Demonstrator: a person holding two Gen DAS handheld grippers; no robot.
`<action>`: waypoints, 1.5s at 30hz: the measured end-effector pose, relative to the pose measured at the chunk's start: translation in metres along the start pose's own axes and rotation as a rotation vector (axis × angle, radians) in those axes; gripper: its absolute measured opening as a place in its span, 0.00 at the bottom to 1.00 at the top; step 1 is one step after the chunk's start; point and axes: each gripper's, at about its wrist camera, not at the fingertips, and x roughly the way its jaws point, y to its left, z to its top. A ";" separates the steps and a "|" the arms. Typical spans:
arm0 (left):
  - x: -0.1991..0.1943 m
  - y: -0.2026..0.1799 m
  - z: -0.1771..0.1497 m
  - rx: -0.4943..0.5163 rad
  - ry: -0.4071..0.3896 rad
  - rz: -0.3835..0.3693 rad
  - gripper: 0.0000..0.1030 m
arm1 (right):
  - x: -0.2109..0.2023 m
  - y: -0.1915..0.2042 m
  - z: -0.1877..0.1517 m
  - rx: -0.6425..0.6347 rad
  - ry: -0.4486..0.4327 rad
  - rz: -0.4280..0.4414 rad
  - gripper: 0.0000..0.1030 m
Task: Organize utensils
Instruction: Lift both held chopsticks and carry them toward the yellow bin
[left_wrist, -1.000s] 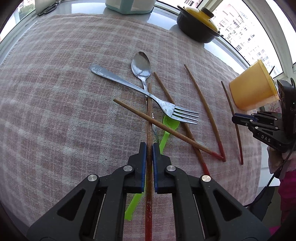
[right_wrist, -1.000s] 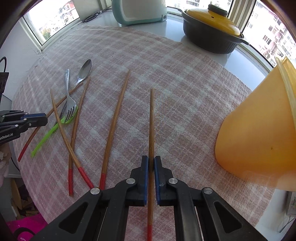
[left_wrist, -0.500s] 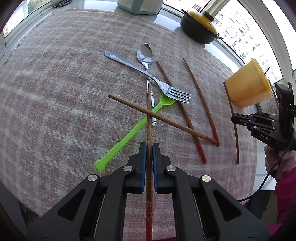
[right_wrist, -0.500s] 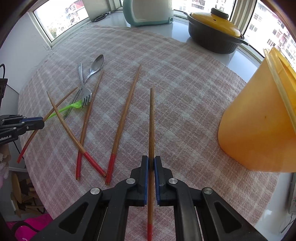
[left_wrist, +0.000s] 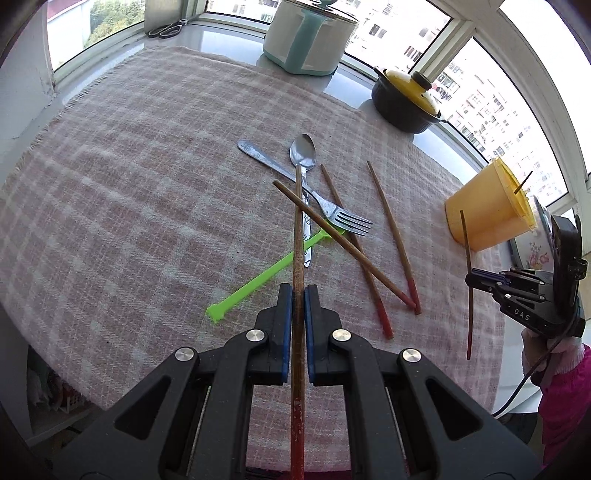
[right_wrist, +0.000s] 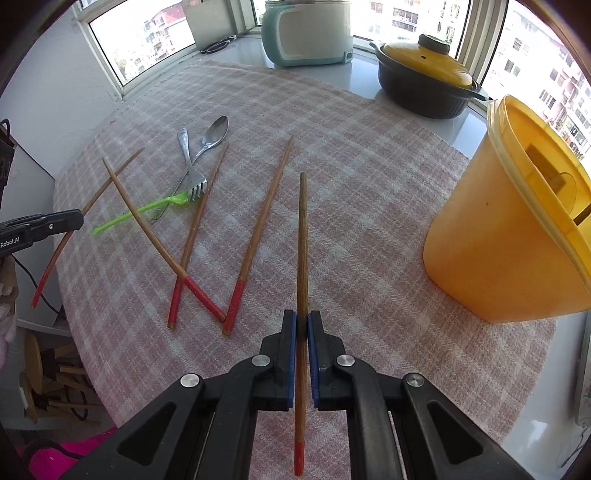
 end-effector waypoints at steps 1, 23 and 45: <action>-0.003 -0.001 0.001 -0.007 -0.012 0.003 0.04 | -0.003 -0.001 -0.001 0.000 -0.005 0.001 0.03; -0.030 -0.029 0.034 -0.061 -0.146 -0.016 0.04 | -0.042 0.000 0.013 -0.121 -0.086 -0.008 0.03; -0.008 -0.193 0.097 0.002 -0.261 -0.251 0.04 | -0.137 -0.076 0.067 -0.132 -0.298 -0.017 0.03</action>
